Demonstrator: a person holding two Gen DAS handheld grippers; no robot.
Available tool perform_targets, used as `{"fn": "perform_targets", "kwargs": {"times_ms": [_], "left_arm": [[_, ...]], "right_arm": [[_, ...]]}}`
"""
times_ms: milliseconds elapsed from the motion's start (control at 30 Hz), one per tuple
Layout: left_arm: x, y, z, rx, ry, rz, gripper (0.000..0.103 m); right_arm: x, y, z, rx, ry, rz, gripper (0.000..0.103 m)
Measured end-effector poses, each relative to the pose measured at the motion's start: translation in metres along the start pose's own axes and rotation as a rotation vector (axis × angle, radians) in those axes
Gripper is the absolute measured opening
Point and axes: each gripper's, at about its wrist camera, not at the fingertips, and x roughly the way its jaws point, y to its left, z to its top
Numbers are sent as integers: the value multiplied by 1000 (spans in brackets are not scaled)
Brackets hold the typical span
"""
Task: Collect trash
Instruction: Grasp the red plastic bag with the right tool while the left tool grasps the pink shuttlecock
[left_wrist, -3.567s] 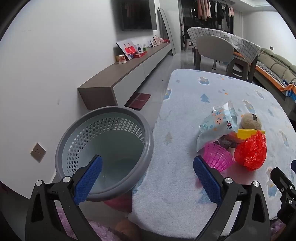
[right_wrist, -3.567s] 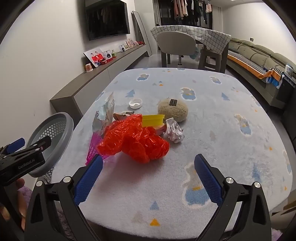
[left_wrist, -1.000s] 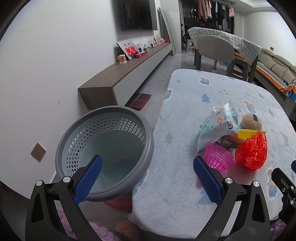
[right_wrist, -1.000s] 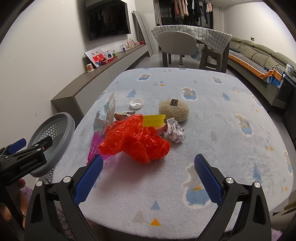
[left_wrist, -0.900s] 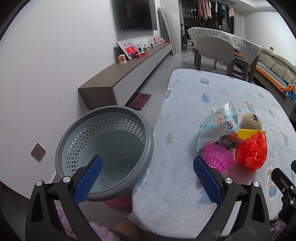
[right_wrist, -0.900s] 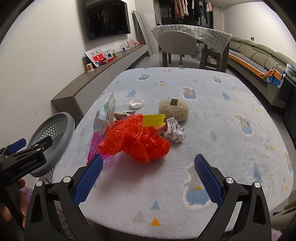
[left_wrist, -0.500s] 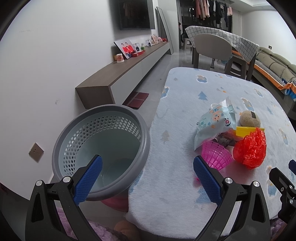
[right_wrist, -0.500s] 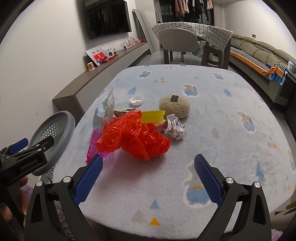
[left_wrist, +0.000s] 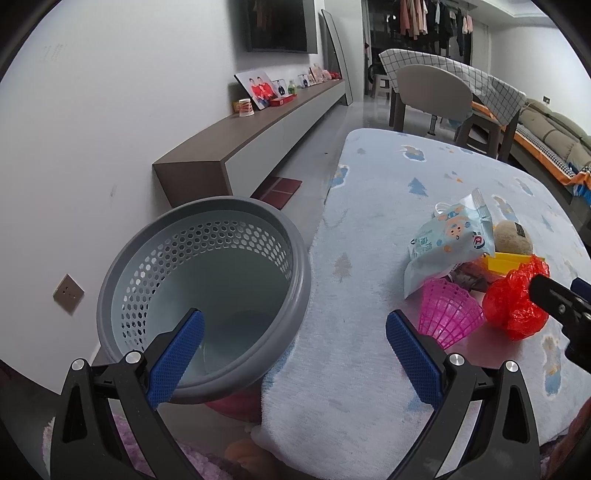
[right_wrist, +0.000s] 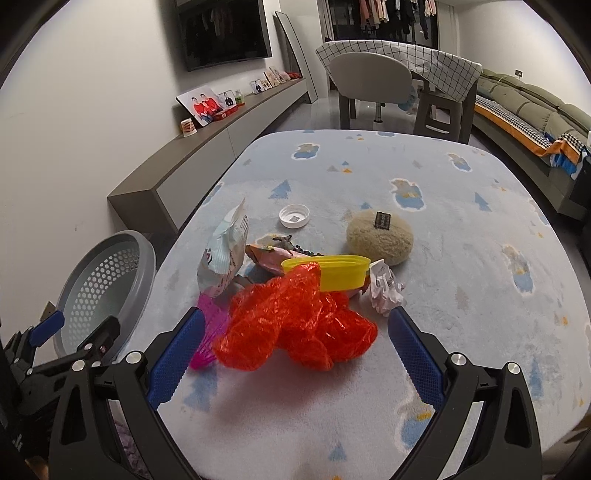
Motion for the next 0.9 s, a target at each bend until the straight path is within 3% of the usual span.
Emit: {"fn": "perform_targets", "kwargs": {"times_ms": [167, 333, 400, 467, 633, 900], "left_arm": [[6, 5, -3, -12, 2, -9, 97], [10, 4, -6, -3, 5, -24, 97], [9, 3, -7, -1, 0, -32, 97], [8, 2, -8, 1, -5, -40, 97], [8, -5, -12, 25, -3, -45, 97], [4, -17, -16, 54, -12, -76, 97]], "right_arm": [[29, 2, 0, -5, 68, -55, 94], [37, 2, -5, -22, 72, -79, 93], [38, 2, -8, -30, 77, -84, 84], [39, 2, -10, -38, 85, -90, 65], [29, -2, -15, -35, 66, -60, 43], [-1, -22, -24, 26, 37, 9, 39]]}}
